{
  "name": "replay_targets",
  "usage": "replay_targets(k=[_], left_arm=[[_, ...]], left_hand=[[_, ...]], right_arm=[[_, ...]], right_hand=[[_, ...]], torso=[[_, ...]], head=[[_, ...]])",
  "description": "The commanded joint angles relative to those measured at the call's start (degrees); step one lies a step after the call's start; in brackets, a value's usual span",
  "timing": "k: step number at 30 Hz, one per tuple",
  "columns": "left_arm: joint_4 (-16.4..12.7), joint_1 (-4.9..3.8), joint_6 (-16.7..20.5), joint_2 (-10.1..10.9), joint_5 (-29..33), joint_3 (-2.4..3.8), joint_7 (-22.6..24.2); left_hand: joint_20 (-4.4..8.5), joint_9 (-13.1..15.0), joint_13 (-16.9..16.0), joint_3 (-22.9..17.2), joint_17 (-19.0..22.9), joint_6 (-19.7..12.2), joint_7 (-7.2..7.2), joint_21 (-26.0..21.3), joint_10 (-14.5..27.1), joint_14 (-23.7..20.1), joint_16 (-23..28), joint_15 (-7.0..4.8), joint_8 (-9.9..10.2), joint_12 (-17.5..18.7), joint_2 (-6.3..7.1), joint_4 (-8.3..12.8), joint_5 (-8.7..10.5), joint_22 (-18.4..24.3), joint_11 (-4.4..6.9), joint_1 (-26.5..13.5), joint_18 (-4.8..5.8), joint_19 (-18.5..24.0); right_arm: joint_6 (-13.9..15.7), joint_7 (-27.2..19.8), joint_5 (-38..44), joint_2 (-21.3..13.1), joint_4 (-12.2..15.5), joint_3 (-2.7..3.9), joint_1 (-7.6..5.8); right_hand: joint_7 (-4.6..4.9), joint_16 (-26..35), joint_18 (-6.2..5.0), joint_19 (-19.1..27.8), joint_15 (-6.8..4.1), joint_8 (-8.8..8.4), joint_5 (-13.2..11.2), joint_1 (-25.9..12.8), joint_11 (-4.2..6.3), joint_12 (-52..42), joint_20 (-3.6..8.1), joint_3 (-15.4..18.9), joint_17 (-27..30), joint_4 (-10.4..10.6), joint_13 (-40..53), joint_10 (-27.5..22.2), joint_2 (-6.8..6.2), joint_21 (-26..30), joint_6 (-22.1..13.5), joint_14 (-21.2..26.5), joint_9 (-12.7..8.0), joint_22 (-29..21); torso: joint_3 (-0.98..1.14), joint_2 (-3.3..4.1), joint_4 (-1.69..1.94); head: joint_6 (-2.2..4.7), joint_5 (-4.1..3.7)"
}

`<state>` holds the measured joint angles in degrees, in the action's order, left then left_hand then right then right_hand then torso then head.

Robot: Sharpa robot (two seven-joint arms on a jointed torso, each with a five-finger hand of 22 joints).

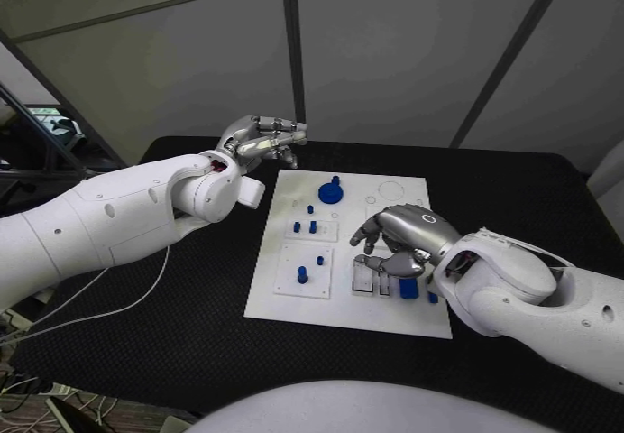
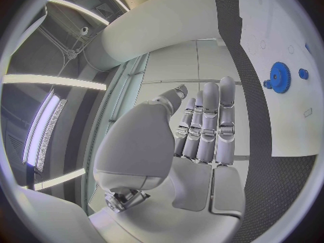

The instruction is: Assemble the parts on the task board

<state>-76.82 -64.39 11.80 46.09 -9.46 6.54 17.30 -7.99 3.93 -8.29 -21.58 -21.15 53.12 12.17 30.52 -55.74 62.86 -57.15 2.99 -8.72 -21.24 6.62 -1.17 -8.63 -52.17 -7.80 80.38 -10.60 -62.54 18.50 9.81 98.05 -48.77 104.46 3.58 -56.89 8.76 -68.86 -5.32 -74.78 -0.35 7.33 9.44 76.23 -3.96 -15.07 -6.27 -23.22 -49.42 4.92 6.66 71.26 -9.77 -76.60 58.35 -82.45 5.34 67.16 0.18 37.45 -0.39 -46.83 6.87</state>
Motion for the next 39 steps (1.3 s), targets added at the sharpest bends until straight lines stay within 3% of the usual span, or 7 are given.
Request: replay_targets(k=[1, 5, 6, 10, 14, 22, 39], left_arm=[[-0.4, -0.09, -0.4, 0.4, 0.2, 0.01, 0.2], [-1.2, -0.08, -0.2, 1.1, 0.2, -0.02, 0.3], [-1.6, -0.08, -0.1, 1.3, 0.2, -0.02, 0.3], [-2.7, -0.06, 0.0, 2.0, 0.2, -0.04, 0.4], [-3.5, 0.01, 0.1, 2.4, 0.2, -0.06, 0.4], [-4.3, 0.12, 0.2, 2.7, 0.2, -0.09, 0.4], [-4.5, 0.18, 0.1, 2.9, 0.2, -0.11, 0.4]], left_hand=[[-0.21, 0.0, 0.1, 0.1, 0.1, -0.4, 0.09, -0.4, 0.5, -0.4, 0.3, -0.11, -0.2, -0.1, -0.31, 0.1, 0.13, 0.1, -0.04, 0.3, 0.11, 0.0], [-0.21, 0.0, 0.1, 0.1, 0.1, -0.4, 0.09, -0.4, 0.5, -0.4, 0.3, -0.11, -0.2, -0.1, -0.31, 0.1, 0.13, 0.1, -0.04, 0.3, 0.11, 0.0], [-0.21, 0.0, 0.1, 0.1, 0.1, -0.4, 0.09, -0.4, 0.5, -0.4, 0.3, -0.11, -0.2, -0.1, -0.31, 0.1, 0.13, 0.1, -0.04, 0.3, 0.11, 0.0], [-0.22, 0.0, 0.1, 0.2, 0.1, -0.4, 0.11, -0.4, 0.5, -0.5, 0.3, -0.1, -0.2, -0.1, -0.27, 0.1, 0.15, 0.1, -0.06, 0.3, 0.11, 0.0], [-0.22, 0.0, 0.1, 0.2, 0.1, -0.4, 0.11, -0.4, 0.5, -0.5, 0.3, -0.1, -0.2, -0.1, -0.27, 0.1, 0.16, 0.1, -0.06, 0.3, 0.12, 0.0], [-0.22, 0.0, 0.1, 0.2, 0.1, -0.4, 0.11, -0.4, 0.5, -0.5, 0.3, -0.1, -0.2, -0.1, -0.27, 0.1, 0.16, 0.1, -0.06, 0.3, 0.12, 0.0], [-0.24, 0.0, 0.1, 0.3, 0.1, -0.4, 0.12, -0.4, 0.5, -0.5, 0.3, -0.07, -0.3, -0.2, -0.26, 0.1, 0.17, 0.2, -0.08, 0.2, 0.13, 0.0]], right_arm=[[2.4, 3.5, -11.6, -3.0, 1.3, 0.2, -0.09], [2.3, 6.2, -15.3, -7.6, 2.5, 0.38, -0.12], [2.3, 7.2, -15.9, -8.9, 2.8, 0.4, -0.11], [2.8, 10.3, -16.1, -11.6, 3.4, 0.4, 0.24], [2.6, 13.4, -14.6, -12.8, 3.7, 0.38, 0.89], [0.4, 18.0, -10.7, -12.9, 4.1, 0.3, 2.72], [-1.8, 19.7, -7.8, -10.1, 2.6, 0.27, 5.28]], right_hand=[[-1.07, -1.6, 0.86, -2.5, -0.93, 1.05, 0.8, -3.2, 1.11, -3.4, 0.89, 2.7, -2.8, 2.3, 2.3, 4.0, -0.81, -2.1, 1.5, -1.2, 0.3, 3.2], [-2.78, -4.4, 1.81, -5.5, -2.35, 3.06, 6.6, -7.8, 2.76, -11.8, 2.49, 8.8, -7.5, 6.0, 9.4, 6.9, -1.81, -4.6, 3.0, -2.7, 1.4, 7.2], [-3.16, -5.8, 2.07, -6.4, -2.73, 3.9, 8.8, -8.3, 3.06, -20.5, 2.93, 11.4, -10.0, 7.3, 18.8, 6.7, -1.45, -5.4, 2.8, -3.2, 1.9, 8.5], [-3.44, -8.6, 2.58, -7.4, -2.55, 7.01, 8.9, -5.9, 3.2, -41.6, 2.77, 19.8, -14.9, 11.1, 43.4, 3.4, 0.61, -6.5, 0.8, -3.6, 4.4, 10.5], [-3.18, -9.4, 2.53, -7.6, -2.66, 8.35, 10.9, -8.5, 2.93, -45.8, 2.88, 24.4, -16.6, 11.7, 48.9, 3.7, 1.45, -6.6, 0.0, -3.8, 5.4, 10.8], [-3.15, -10.3, 2.59, -7.8, -2.56, 10.48, 10.6, -9.6, 2.87, -48.4, 2.76, 29.8, -18.6, 11.9, 52.9, 3.7, 1.98, -6.8, -1.3, -4.0, 6.8, 11.2], [-3.31, -10.7, 2.65, -7.9, -2.6, 11.79, 10.6, -9.7, 2.97, -49.6, 2.77, 31.0, -19.5, 11.9, 54.7, 4.0, 2.84, -7.0, -1.4, -4.1, 7.6, 11.5]], torso=[[-0.1, -0.21, -0.36], [-0.29, -0.28, -0.57], [-0.35, -0.3, -0.7], [-0.31, -0.35, -1.04], [-0.24, -0.41, -1.38], [-0.33, -0.62, -1.63], [-0.36, -0.45, -1.68]], head=[[0.45, -1.69], [0.65, -3.81], [0.67, -4.33], [0.72, -5.54], [0.82, -6.21], [0.5, -6.15], [0.15, -6.15]])
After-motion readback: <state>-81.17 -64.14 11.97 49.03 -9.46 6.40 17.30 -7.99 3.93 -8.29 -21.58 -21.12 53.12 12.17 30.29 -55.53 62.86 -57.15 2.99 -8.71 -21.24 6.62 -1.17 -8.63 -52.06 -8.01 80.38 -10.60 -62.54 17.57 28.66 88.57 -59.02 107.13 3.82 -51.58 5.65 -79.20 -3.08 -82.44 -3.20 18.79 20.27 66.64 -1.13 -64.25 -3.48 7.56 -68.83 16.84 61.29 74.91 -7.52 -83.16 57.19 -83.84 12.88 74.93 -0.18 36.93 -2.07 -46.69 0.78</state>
